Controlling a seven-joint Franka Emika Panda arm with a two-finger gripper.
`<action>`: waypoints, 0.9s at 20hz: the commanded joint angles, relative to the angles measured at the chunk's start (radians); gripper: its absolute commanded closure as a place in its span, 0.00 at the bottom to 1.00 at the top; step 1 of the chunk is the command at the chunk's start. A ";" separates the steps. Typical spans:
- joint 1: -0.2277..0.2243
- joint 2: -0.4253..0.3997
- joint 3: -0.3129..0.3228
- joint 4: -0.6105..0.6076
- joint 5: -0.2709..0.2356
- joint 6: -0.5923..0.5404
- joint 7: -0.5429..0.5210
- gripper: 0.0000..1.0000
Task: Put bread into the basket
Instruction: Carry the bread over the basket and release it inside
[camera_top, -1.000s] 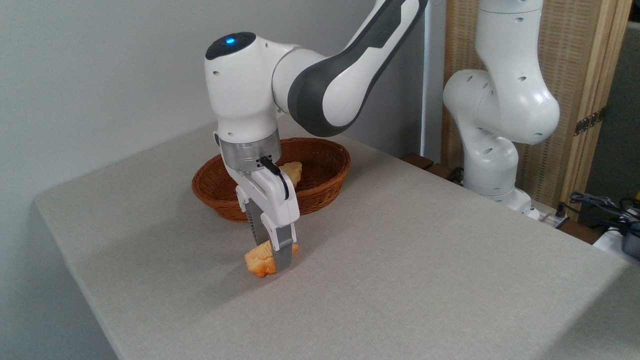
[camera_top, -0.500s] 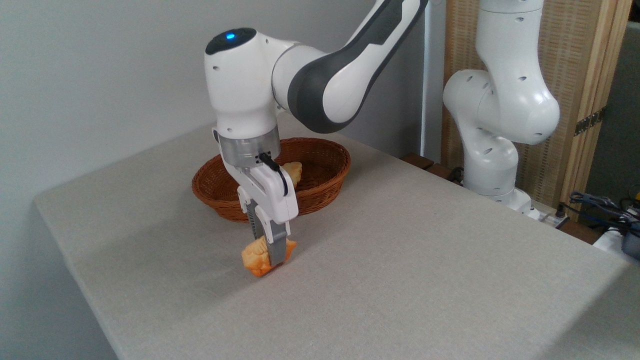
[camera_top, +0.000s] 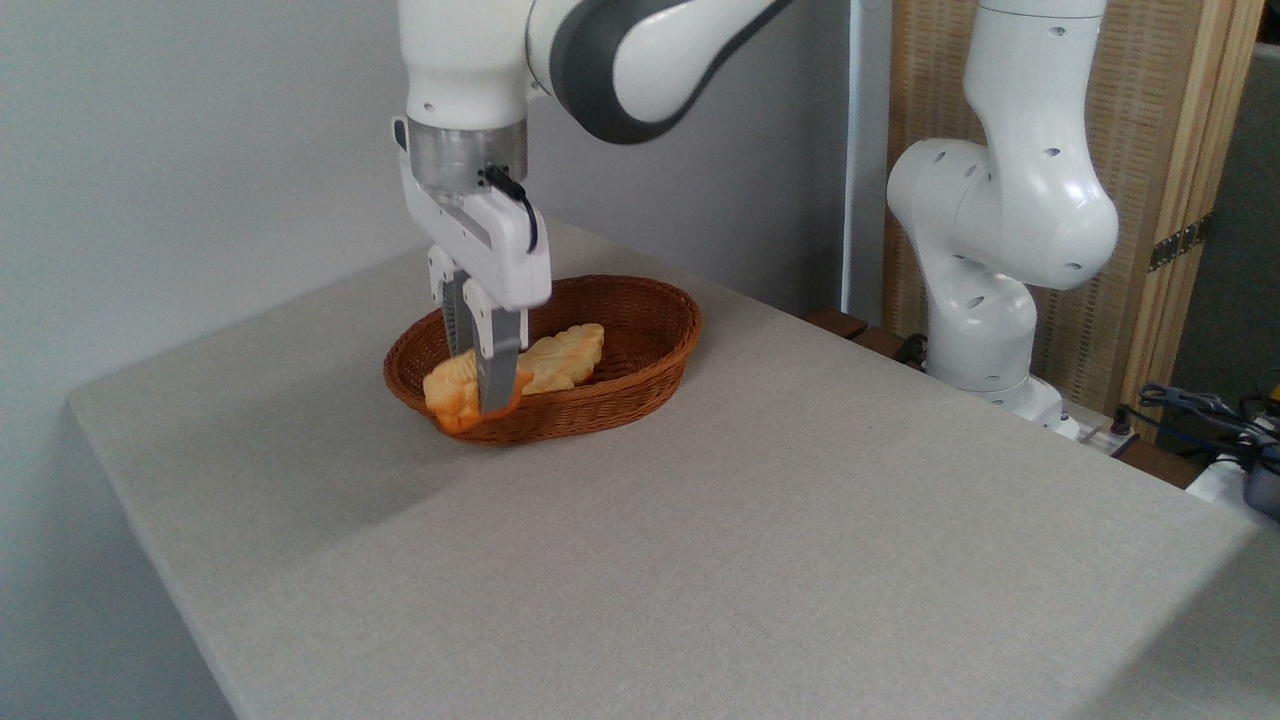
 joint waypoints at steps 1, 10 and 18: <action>-0.001 -0.020 -0.074 0.017 -0.060 -0.059 -0.059 0.52; -0.001 0.020 -0.189 0.012 -0.132 -0.134 -0.078 0.17; -0.001 0.031 -0.191 0.012 -0.133 -0.136 -0.079 0.00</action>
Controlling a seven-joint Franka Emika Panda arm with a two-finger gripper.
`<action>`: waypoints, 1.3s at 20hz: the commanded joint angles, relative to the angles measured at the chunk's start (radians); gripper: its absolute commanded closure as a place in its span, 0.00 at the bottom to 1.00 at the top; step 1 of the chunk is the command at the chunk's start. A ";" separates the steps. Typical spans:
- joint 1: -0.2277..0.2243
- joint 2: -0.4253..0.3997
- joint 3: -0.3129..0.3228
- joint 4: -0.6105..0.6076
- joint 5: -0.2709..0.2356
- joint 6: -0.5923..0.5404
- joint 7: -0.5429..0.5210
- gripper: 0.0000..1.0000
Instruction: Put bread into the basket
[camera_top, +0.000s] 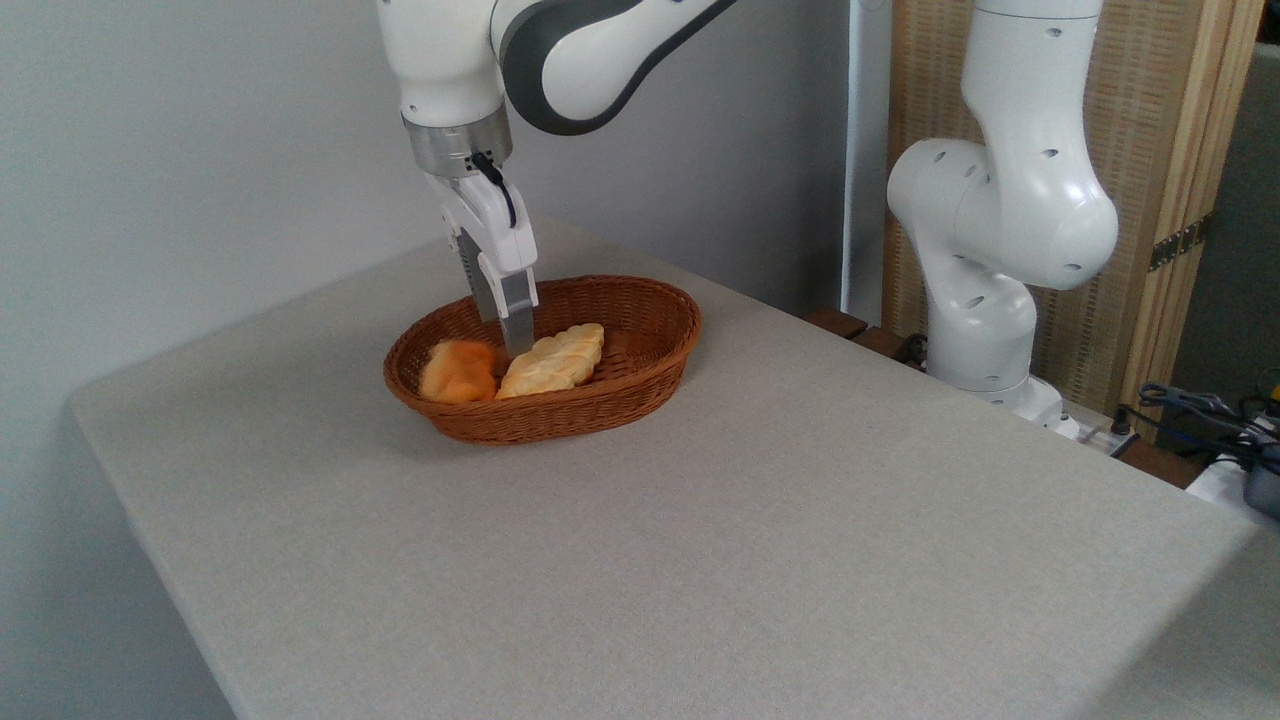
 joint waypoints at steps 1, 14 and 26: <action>0.002 -0.001 0.001 0.010 -0.018 -0.023 -0.009 0.00; 0.012 -0.073 0.228 0.096 0.094 -0.079 0.005 0.00; 0.014 -0.073 0.341 0.161 0.159 -0.199 0.153 0.00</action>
